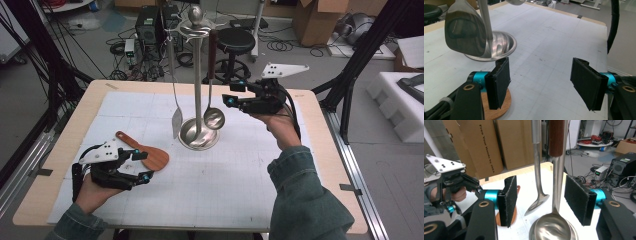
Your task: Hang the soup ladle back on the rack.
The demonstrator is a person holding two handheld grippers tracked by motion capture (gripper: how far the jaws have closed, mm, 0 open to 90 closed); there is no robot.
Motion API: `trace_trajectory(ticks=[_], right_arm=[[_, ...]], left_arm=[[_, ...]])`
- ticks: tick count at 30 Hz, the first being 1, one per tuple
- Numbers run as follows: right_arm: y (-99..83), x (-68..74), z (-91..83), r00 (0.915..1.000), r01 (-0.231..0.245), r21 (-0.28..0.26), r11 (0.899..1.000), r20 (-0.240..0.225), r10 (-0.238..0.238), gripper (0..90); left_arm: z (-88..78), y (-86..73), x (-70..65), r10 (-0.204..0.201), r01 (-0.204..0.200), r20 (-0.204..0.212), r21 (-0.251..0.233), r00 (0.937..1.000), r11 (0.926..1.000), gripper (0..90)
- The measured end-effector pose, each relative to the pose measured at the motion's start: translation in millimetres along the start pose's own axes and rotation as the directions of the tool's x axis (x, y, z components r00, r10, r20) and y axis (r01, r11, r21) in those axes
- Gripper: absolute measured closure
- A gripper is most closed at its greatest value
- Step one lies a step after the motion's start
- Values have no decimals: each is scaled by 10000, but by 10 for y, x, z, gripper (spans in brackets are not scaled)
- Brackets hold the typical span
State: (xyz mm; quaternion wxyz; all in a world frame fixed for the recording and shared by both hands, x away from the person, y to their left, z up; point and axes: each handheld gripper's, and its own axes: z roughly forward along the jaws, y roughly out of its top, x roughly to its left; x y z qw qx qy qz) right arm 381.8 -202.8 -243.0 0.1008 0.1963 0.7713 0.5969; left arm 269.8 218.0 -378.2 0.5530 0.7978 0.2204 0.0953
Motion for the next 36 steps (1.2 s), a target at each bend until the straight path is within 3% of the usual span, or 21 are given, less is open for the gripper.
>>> trace_trajectory(ticks=[22,29,36], right_arm=[[-791,315,-189,9986,-531,650,9965,-8,533,312],[-1061,371,-238,9971,-760,884,9932,49,759,307],[-1245,408,-284,9965,-825,1039,9912,215,807,296]], left_arm=[[45,-16,29,245,-244,-223,82,9994,9997,323],[32,-26,74,132,-130,-317,86,9994,9999,323],[50,-29,84,273,-266,-418,184,9988,9995,328]])
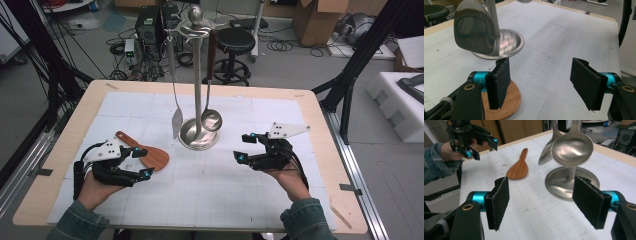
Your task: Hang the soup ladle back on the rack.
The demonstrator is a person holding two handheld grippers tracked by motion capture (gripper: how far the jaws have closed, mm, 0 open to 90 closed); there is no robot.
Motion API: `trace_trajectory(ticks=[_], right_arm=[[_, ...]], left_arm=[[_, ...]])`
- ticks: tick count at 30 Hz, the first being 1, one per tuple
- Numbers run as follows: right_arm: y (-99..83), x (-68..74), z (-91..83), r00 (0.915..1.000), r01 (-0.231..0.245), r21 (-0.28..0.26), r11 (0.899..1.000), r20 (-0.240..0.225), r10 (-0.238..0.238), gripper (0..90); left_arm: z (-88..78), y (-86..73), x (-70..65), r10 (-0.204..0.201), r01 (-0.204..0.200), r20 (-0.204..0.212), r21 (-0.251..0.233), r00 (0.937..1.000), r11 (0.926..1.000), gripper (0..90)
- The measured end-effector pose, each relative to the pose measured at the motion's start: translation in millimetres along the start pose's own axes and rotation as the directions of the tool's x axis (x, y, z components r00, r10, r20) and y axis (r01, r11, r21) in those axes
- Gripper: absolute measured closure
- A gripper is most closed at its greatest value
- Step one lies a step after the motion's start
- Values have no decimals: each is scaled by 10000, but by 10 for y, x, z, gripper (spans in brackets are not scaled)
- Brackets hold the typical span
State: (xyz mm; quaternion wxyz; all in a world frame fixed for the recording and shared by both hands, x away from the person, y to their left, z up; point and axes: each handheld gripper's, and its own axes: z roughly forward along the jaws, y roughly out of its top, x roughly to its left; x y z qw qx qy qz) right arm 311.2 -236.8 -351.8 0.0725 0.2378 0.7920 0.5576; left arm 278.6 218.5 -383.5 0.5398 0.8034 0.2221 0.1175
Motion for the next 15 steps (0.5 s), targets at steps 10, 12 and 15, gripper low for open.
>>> trace_trajectory(ticks=[10,12,15], right_arm=[[-275,-18,-28,9995,-285,144,9995,152,283,294],[-313,-12,-41,9994,-303,154,9994,174,300,294],[-369,-6,-64,9990,-393,192,9990,223,388,293]], left_arm=[[27,-15,8,-50,49,18,152,10000,9999,332],[28,-16,9,-75,75,5,140,10000,9999,334],[30,-18,9,-54,54,9,154,10000,9999,339]])
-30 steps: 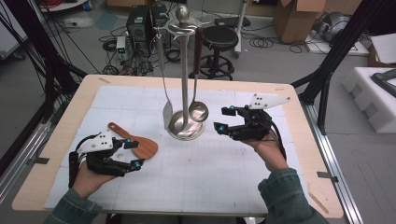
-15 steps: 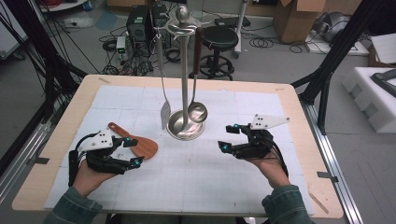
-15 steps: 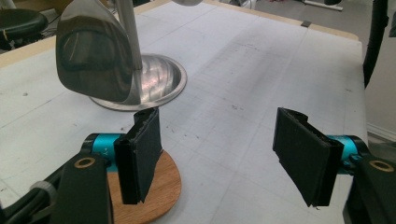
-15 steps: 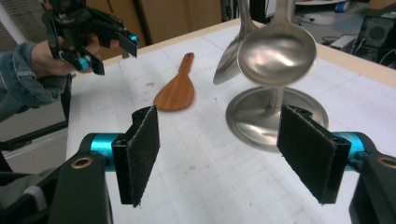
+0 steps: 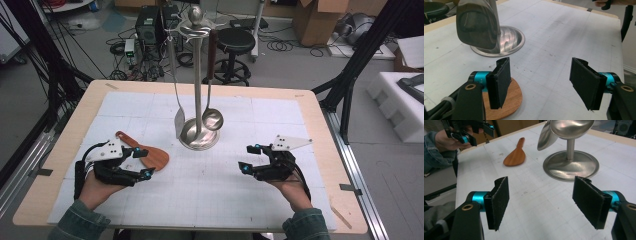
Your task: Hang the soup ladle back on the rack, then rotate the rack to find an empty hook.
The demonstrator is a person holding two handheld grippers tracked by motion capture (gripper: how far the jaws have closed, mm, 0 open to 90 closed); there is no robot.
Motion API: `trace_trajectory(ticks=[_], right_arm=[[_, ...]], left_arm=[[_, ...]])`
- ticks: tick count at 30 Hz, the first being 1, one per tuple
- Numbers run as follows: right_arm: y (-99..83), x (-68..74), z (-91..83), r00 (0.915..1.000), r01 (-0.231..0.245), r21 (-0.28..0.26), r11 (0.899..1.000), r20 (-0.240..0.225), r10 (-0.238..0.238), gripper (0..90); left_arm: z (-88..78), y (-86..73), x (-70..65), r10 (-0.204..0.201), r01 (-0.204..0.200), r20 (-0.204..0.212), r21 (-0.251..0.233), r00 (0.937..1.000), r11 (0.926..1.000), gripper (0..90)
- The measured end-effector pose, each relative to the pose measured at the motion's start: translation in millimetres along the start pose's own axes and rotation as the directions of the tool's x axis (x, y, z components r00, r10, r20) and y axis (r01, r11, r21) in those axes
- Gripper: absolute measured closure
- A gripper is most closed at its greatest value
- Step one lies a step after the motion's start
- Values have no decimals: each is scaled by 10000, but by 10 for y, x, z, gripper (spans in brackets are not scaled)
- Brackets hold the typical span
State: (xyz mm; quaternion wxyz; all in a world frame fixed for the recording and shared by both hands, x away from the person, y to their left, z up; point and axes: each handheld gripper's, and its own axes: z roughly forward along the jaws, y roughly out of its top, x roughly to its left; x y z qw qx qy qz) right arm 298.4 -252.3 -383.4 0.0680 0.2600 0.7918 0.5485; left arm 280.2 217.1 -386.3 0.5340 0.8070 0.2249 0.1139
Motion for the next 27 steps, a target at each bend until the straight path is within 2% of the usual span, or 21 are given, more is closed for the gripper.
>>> trace_trajectory(ticks=[7,13,19,24,27], right_arm=[[-105,18,-38,10000,-16,12,10000,95,15,292],[-182,26,-79,9998,-73,-151,9999,181,76,291],[-266,20,-125,9995,-56,-124,9999,309,60,291],[-310,57,-178,9994,61,-83,9999,354,-58,291],[-341,64,-209,9990,58,-58,10000,439,-56,291]], left_arm=[[-2,-3,-4,93,-93,-9,21,10000,10000,350],[-11,-23,38,-92,92,-3,23,10000,10000,379],[-15,-34,85,-170,171,-155,65,9997,9998,448],[-15,-55,191,-438,442,-240,154,9988,9989,513],[1,-61,251,-522,526,-180,281,9985,9982,587]])
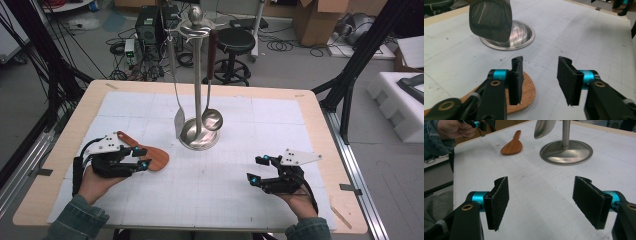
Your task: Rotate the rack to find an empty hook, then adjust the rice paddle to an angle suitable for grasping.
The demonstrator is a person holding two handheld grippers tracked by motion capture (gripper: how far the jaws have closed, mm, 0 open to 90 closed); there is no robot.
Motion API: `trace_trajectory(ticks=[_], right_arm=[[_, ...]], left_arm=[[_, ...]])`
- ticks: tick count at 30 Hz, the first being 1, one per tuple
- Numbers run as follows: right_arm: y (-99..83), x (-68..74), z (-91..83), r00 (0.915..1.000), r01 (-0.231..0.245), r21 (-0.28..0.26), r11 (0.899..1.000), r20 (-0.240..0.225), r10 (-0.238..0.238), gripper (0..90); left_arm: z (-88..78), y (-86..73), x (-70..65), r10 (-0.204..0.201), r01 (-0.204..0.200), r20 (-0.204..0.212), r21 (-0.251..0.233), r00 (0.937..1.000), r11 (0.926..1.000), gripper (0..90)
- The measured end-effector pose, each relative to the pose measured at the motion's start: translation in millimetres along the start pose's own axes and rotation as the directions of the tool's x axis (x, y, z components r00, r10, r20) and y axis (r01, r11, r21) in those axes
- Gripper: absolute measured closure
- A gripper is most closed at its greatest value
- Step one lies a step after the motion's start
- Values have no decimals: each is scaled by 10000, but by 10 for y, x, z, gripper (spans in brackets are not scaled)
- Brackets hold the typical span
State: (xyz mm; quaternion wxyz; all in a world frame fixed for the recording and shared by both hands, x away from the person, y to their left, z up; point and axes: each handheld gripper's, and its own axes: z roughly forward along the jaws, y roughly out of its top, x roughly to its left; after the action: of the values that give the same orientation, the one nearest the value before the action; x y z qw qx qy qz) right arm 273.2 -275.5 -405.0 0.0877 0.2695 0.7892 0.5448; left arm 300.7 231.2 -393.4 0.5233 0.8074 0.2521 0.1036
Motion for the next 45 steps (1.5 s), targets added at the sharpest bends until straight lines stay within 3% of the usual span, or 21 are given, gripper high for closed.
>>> trace_trajectory(ticks=[6,10,16,25,30,36,38,45], right_arm=[[-31,-21,-60,9998,-60,-235,9997,172,64,291],[-43,-16,-69,9999,-25,-207,9998,166,29,291],[-51,-1,-61,9999,54,-186,9998,148,-51,291],[-84,-1,-59,9999,4,-174,9998,119,-2,291],[-100,-3,-44,9999,24,-133,9999,120,-23,291],[-123,12,-50,9999,9,-138,9999,138,-7,291],[-115,18,-50,9999,-67,-176,9998,125,69,291],[-116,8,-1,10000,53,-71,10000,24,-52,291]], left_arm=[[-32,2,115,-192,192,31,164,9998,9997,825],[-90,72,151,283,-277,-116,496,9995,9984,876],[-152,119,291,554,-535,-244,743,9982,9958,888],[-18,54,362,707,-684,-118,1378,9974,9881,891],[42,11,415,498,-468,-138,1645,9987,9853,894],[121,-28,419,505,-500,25,1980,9987,9789,894],[162,-56,423,441,-438,35,2215,9990,9742,895],[171,-189,432,353,-326,-72,2378,9994,9708,897]])
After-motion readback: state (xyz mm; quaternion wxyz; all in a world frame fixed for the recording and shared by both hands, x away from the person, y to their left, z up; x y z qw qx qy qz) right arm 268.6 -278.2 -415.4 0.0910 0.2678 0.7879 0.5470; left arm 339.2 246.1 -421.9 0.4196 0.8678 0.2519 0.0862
